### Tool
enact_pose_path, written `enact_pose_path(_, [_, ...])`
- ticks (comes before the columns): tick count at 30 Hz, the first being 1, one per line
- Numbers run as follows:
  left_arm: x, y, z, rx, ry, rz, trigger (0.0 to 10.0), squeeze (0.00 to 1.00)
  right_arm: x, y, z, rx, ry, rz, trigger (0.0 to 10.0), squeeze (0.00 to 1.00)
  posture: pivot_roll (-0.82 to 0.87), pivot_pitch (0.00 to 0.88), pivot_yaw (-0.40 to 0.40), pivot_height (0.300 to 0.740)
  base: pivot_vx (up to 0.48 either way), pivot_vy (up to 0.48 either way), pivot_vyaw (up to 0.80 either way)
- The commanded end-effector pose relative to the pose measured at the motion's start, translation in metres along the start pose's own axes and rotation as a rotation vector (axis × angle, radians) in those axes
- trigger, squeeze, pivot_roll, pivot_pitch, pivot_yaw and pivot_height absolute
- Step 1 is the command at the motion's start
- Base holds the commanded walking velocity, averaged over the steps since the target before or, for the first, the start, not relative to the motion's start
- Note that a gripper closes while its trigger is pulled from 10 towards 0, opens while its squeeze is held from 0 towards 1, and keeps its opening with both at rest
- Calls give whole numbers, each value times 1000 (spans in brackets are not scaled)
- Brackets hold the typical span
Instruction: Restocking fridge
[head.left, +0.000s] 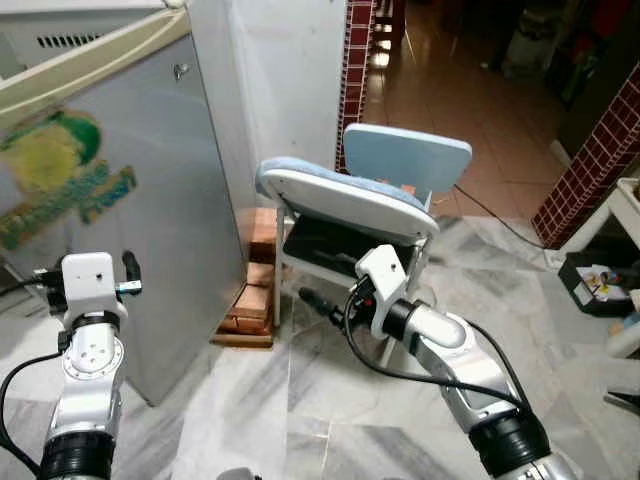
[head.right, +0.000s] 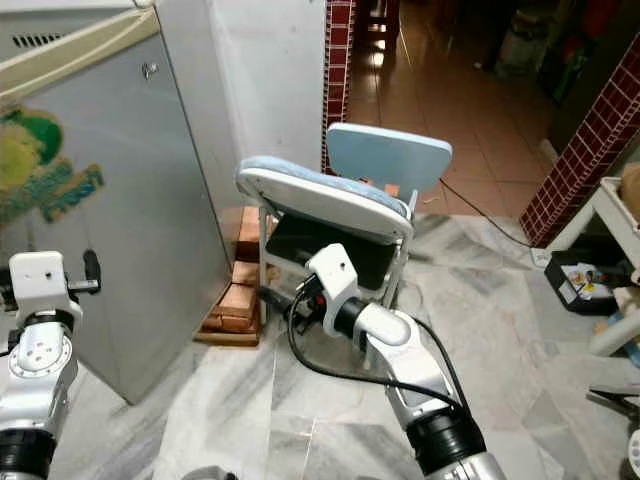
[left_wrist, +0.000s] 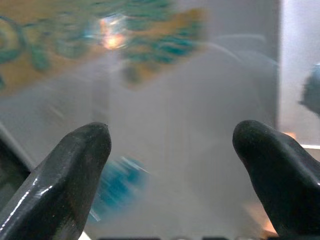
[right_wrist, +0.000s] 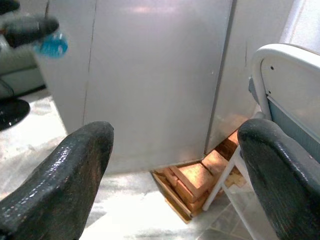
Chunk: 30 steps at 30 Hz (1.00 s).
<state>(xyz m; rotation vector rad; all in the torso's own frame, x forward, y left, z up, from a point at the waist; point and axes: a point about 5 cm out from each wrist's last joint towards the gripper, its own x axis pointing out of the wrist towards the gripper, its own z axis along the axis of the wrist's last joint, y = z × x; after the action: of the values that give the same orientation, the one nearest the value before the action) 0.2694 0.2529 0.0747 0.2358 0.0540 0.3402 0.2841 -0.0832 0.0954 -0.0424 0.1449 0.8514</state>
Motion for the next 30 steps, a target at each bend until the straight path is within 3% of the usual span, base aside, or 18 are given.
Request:
enact_pose_path(1, [-11, -18, -6, 15, 39, -69, 10000, 0, -1, -2, -4, -14, 16, -12, 10000, 0, -6, 21, 22, 740, 0, 0, 0])
enact_pose_path(3, [-22, -40, 2, 8, 25, -121, 10000, 0, -3, -7, -8, -34, 39, -38, 10000, 0, 2, 27, 18, 740, 0, 0, 0])
enact_pose_path(8, [-31, -54, 18, -25, -20, -143, 10000, 0, -7, -20, -5, -14, 14, -143, 10000, 0, 5, 35, 10, 740, 0, 0, 0])
enact_pose_path(14, [-42, -55, 37, -35, -95, -122, 10000, 0, -16, -32, 1, 12, -85, -308, 10000, 0, 4, 31, 12, 740, 0, 0, 0])
enact_pose_path(21, [-48, -57, 33, -28, -62, -143, 10000, 0, -27, -41, 1, 22, -121, -485, 10000, 0, 2, 22, 10, 740, 0, 94, 0])
enact_pose_path(22, [-49, -57, 31, -26, -56, -148, 10000, 0, -32, -47, -1, 56, -130, -538, 10000, 0, 2, 15, 11, 740, 0, 382, 0])
enact_pose_path(25, [-52, -55, 28, -32, -34, -138, 10000, 0, -35, -51, -5, 106, -133, -581, 10000, 0, -5, 4, 20, 740, 0, 385, 0])
enact_pose_path(30, [-56, -58, 25, -34, -16, -147, 10000, 0, -38, -54, -6, 109, -153, -641, 10000, 0, -14, 0, 29, 740, 0, 416, -504])
